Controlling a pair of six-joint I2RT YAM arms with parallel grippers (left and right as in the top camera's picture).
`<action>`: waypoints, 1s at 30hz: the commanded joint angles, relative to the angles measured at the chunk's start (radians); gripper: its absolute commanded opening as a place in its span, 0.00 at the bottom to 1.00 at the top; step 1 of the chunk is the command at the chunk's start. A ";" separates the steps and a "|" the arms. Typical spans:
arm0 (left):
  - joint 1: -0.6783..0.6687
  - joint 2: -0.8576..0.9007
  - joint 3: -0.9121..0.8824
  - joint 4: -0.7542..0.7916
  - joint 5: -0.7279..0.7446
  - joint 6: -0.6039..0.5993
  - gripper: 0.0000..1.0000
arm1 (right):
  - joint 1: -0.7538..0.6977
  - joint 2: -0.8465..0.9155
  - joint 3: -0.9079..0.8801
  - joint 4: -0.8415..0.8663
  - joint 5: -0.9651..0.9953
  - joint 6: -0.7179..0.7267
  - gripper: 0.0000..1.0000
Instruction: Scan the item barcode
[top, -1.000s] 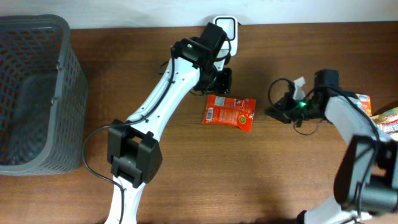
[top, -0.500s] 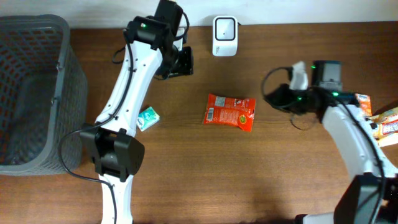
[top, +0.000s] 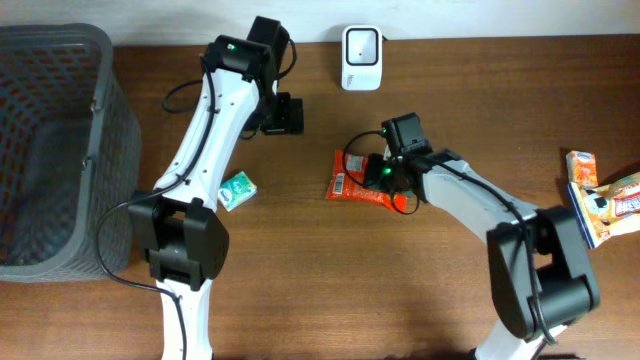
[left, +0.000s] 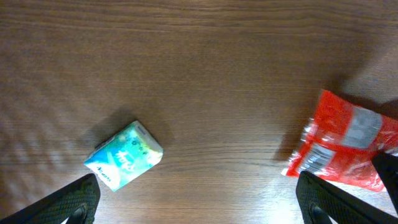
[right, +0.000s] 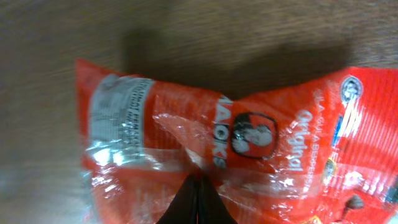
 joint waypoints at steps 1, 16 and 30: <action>0.003 -0.023 -0.007 -0.021 -0.018 0.009 0.99 | -0.023 0.032 0.003 -0.024 0.104 0.051 0.04; -0.015 -0.023 -0.007 -0.008 -0.019 0.008 0.99 | -0.011 -0.046 0.163 -0.132 -0.149 -0.055 0.05; -0.016 -0.023 -0.007 0.009 -0.051 -0.060 0.99 | 0.061 0.150 0.164 -0.110 0.013 0.024 0.04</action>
